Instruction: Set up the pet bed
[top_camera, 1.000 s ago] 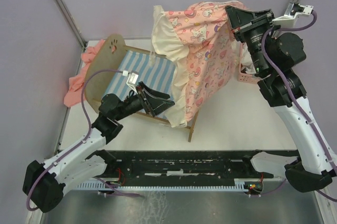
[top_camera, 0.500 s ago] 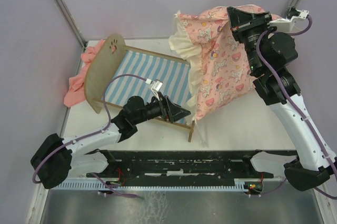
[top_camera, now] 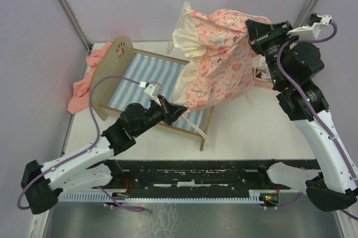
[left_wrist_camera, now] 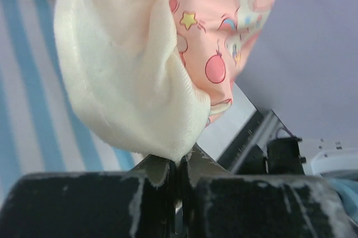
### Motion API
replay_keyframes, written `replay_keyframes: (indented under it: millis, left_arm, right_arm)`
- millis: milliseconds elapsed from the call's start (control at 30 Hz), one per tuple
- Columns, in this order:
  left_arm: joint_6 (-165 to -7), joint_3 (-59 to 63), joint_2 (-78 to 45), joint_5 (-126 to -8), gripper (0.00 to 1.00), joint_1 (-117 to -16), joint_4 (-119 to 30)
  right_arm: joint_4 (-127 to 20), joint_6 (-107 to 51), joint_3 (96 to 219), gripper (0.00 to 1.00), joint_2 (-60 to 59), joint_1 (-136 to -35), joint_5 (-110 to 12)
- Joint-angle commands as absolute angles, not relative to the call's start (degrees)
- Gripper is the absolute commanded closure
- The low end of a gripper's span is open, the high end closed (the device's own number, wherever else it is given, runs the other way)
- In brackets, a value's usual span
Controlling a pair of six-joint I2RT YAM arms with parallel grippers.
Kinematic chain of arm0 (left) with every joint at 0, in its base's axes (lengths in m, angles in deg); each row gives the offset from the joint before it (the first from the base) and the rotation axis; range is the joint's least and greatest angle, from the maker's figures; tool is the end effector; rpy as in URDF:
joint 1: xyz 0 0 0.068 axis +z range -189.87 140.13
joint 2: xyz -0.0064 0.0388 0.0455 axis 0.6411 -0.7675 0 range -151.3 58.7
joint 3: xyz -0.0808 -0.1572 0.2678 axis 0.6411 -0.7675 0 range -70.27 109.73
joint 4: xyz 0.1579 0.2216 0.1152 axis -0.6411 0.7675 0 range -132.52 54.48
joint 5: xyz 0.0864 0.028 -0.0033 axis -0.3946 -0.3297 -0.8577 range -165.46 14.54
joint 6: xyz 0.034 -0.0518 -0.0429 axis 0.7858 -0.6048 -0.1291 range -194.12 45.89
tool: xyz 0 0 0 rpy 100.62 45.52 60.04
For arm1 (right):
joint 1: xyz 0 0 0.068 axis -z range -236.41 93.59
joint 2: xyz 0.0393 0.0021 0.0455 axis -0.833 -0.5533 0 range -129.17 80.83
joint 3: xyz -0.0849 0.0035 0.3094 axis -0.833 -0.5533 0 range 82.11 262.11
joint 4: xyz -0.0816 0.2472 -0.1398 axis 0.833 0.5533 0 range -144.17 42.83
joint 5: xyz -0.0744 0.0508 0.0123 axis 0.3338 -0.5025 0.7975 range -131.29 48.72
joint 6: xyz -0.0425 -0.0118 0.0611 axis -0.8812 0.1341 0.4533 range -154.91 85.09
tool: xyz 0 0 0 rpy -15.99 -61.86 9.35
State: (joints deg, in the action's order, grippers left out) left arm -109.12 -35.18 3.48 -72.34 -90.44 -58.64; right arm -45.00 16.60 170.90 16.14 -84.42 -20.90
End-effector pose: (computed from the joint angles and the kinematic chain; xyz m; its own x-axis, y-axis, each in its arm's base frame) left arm 0.1643 -0.2052 0.3211 -0.4986 -0.2956 -0.8149 0.6344 0.5161 -0.5754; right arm 0.2286 0.0966 0.6009 0.0296 0.8468 -0.5311 -0.2671 0.5187 0.8121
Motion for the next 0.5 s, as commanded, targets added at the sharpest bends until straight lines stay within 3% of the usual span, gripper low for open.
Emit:
replay_keyframes:
  millis: [0, 233, 467]
  left_arm:
    - [-96.17, -27.17, 16.92, -88.72, 0.97, -90.39, -42.24]
    - [-87.15, -16.49, 32.04, -95.20, 0.97, -90.39, -27.56]
    - [-74.92, -9.28, 28.40, -99.19, 0.97, -90.37, -24.85]
  right_arm:
    - [-38.11, 6.08, 172.33, 0.98, 24.25, -84.56, -24.97]
    - [-29.68, 7.85, 166.10, 0.98, 40.42, -84.55, -32.67]
    - [-32.52, 14.24, 154.72, 0.98, 43.31, -84.60, -36.62]
